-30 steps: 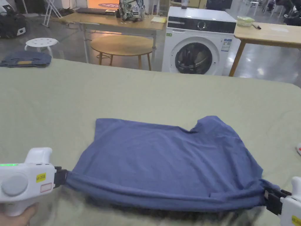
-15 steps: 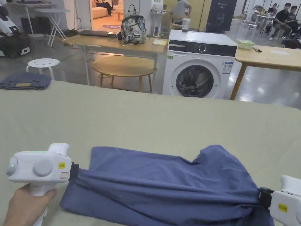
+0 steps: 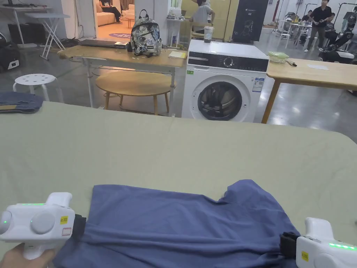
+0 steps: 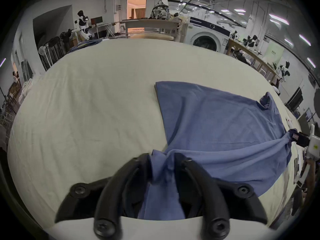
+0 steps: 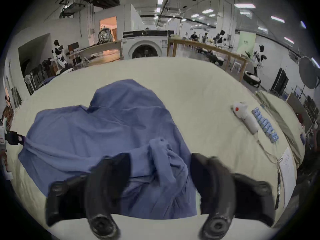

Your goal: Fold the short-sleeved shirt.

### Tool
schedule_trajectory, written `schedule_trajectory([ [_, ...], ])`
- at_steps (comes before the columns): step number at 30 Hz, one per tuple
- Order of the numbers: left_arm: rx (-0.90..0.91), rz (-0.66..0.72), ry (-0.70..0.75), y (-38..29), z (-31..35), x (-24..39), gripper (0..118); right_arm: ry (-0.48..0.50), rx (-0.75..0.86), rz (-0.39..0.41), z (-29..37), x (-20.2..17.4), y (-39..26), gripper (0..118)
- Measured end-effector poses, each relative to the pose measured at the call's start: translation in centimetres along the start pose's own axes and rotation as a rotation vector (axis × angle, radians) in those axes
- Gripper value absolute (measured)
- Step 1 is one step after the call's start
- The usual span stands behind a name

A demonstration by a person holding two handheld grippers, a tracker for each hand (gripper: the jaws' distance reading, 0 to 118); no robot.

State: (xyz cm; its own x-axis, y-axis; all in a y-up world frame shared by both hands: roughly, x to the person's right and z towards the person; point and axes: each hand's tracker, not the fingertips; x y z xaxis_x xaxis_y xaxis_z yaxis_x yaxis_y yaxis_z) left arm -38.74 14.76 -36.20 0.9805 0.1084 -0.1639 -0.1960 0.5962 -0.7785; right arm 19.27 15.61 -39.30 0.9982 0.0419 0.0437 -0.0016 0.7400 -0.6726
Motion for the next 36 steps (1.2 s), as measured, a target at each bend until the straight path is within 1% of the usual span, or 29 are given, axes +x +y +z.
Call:
schedule_trajectory([
  [1, 0.014, 0.001, -0.006, -0.1, 0.0, -0.4, 34, 0.009, 0.041, -0.007, 0.7, -0.1, -0.1, 77],
  [2, 0.035, 0.003, -0.016, -0.2, 0.4, -0.5, 35, 0.019, 0.067, -0.011, 1.4, -0.3, -0.2, 77],
  [3, 0.069, 0.003, -0.031, -0.4, 1.0, -0.6, 35, 0.020, 0.102, -0.010, 3.6, -1.1, -0.1, 77],
  [5, 0.131, 0.001, -0.051, -1.1, 3.6, 0.8, 35, 0.017, 0.172, -0.003, 5.4, -2.0, -0.5, 77],
  [9, 0.274, -0.049, -0.065, -2.8, 7.9, 3.1, 35, 0.025, 0.311, -0.008, 9.4, -4.3, -1.6, 75],
  [10, 0.316, -0.060, -0.053, -3.3, 8.9, 3.7, 35, 0.036, 0.338, -0.008, 10.4, -4.9, -1.9, 67],
  [11, 0.347, -0.070, -0.046, -3.8, 9.7, 4.2, 35, 0.044, 0.368, -0.011, 11.1, -5.3, -2.1, 55],
  [13, 0.437, -0.099, -0.035, -5.1, 12.2, 5.8, 35, 0.027, 0.422, 0.004, 12.9, -6.6, -2.6, 19],
  [14, 0.473, -0.108, -0.029, -5.5, 13.0, 6.3, 34, 0.024, 0.441, 0.002, 13.6, -7.2, -2.8, 15],
  [15, 0.510, -0.110, -0.012, -6.0, 13.8, 6.9, 28, 0.038, 0.465, -0.003, 14.3, -7.6, -3.0, 15],
  [16, 0.530, -0.118, -0.012, -6.3, 14.6, 7.3, 13, 0.060, 0.491, -0.009, 15.0, -8.0, -3.2, 9],
  [17, 0.558, -0.122, -0.010, -6.7, 15.3, 7.7, 6, 0.057, 0.498, -0.006, 15.7, -8.5, -3.5, 2],
  [19, 0.599, -0.129, 0.037, -7.3, 16.6, 8.5, 3, 0.038, 0.529, -0.002, 16.6, -9.1, -3.9, 1],
  [21, 0.604, -0.128, 0.006, -7.4, 17.2, 8.5, 1, 0.063, 0.544, 0.003, 17.4, -9.4, -4.1, 1],
  [25, 0.617, -0.118, 0.018, -7.8, 18.2, 8.6, 1, 0.083, 0.547, -0.001, 18.2, -9.6, -4.4, 1],
  [27, 0.604, -0.093, 0.000, -8.0, 18.2, 7.8, 1, 0.088, 0.542, 0.005, 18.4, -9.6, -4.4, 1],
  [30, 0.566, -0.070, -0.004, -8.2, 17.8, 6.3, 1, 0.090, 0.546, 0.013, 18.4, -9.5, -4.7, 0],
  [33, 0.491, -0.012, -0.035, -7.9, 17.3, 4.5, 1, 0.090, 0.530, 0.019, 18.1, -9.2, -4.9, 0],
  [36, 0.377, 0.032, -0.084, -6.9, 15.9, 2.4, 1, 0.091, 0.514, 0.015, 17.7, -8.9, -5.0, 0],
])
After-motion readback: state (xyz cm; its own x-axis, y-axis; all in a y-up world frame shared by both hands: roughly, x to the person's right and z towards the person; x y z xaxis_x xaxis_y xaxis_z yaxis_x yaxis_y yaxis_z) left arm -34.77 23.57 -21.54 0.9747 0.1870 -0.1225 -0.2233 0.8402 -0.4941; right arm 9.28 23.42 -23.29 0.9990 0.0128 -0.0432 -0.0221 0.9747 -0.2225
